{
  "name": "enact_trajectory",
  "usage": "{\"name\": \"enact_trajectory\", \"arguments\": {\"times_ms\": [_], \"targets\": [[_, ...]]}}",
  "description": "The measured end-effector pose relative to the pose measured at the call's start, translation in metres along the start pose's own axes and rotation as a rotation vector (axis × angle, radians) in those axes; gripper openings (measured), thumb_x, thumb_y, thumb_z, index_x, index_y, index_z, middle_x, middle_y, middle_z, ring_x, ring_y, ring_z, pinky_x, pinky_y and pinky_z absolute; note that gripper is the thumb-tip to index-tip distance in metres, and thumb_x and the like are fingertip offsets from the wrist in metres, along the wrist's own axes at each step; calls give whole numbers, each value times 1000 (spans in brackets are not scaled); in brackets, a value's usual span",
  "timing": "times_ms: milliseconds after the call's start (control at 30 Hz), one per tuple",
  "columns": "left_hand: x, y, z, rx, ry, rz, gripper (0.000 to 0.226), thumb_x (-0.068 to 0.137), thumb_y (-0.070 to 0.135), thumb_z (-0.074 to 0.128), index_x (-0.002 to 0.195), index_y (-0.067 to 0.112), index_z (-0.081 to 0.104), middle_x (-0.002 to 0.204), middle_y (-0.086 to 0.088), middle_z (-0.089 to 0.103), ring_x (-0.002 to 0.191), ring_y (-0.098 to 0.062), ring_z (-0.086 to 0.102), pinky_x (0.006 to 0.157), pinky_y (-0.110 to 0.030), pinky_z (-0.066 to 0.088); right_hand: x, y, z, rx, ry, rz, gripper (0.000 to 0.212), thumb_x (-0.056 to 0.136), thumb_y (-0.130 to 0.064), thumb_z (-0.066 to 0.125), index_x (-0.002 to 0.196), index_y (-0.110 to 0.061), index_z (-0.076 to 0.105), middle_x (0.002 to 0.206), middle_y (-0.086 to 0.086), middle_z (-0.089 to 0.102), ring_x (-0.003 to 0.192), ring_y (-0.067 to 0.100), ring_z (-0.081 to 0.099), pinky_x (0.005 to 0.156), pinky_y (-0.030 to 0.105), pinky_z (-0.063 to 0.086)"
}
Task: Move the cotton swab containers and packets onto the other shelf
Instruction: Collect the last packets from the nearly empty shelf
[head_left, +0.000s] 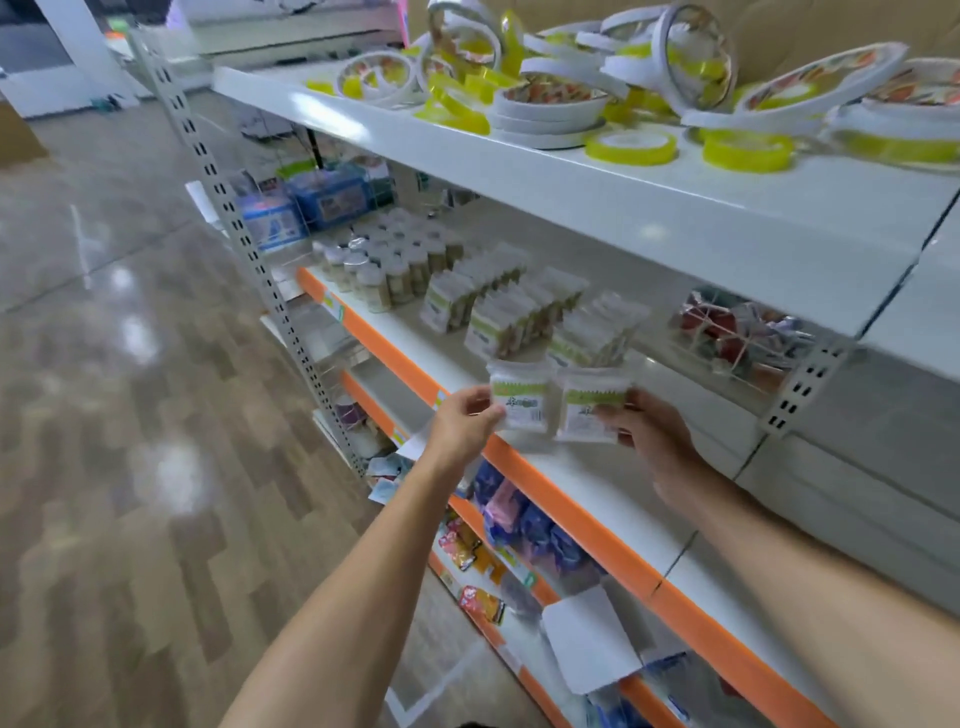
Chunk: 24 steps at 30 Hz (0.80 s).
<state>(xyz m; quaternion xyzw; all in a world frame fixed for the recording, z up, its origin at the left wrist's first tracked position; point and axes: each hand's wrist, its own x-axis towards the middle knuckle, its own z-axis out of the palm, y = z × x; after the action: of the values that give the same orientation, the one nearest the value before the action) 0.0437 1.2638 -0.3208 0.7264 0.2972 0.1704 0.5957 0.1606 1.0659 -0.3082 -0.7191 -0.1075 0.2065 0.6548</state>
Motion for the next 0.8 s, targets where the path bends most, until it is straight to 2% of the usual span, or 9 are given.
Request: {"name": "enact_trajectory", "arguments": {"times_ms": [67,133,200,267,333,400,500,633,800], "targets": [[18,1,2,4,-42,0,23,95,7,62,117,7,69,110,-9,73,94,-15,69,87,-31,57,6,-1,1,-9,8,-4,13,84,-6,71,90,-18,72,82,-3,74,81,15,65,75,30,49],[35,1,5,32,-90,4,30,95,7,62,125,5,66,115,-7,72,108,-22,67,98,-34,53,13,0,2,-19,26,-12,15,85,-7,71,90,-20,73,79,-9,75,83,14,67,72,25,50],[51,0,7,81,-133,25,33,94,9,64,126,7,65,112,-5,71,109,-24,66,93,-30,53,19,0,3,-20,61,-17,16,85,-8,72,91,-22,73,81,-11,76,89,15,69,73,24,52],[66,-1,9,112,-175,34,34,91,10,66,125,9,66,109,-7,72,108,-27,67,86,-28,53,24,1,6,-12,114,-24,16,85,-9,73,91,-23,74,86,-7,77,94,21,71,83,32,57],[80,-3,10,135,-224,43,32,91,10,68,122,11,67,110,-9,72,108,-28,67,92,-33,53,26,4,10,-9,170,-22,16,85,-10,74,91,-25,75,86,-5,78,94,22,72,89,37,56],[91,-5,10,172,-280,75,29,90,12,70,119,15,68,107,-2,72,104,-20,67,95,-31,53,26,7,15,3,213,-19,16,85,-11,74,94,-25,75,90,-5,78,94,20,72,90,37,56],[109,-9,11,133,-325,91,26,89,11,71,114,19,69,104,0,73,91,-6,67,87,-20,53,25,14,24,18,302,-11,14,85,-14,75,95,-24,76,89,-5,78,92,18,72,85,33,56],[125,-11,19,89,-363,89,25,89,6,70,113,14,68,104,-3,72,87,-9,66,81,-20,53,24,25,35,-2,436,18,7,85,-23,78,89,-26,74,78,-13,77,75,6,71,73,26,53],[137,-10,28,99,-379,95,25,90,11,70,114,17,72,103,3,73,90,-8,68,81,-14,52,20,33,45,10,522,33,23,84,-29,79,105,-25,71,96,-6,78,85,11,73,75,29,54]]}}
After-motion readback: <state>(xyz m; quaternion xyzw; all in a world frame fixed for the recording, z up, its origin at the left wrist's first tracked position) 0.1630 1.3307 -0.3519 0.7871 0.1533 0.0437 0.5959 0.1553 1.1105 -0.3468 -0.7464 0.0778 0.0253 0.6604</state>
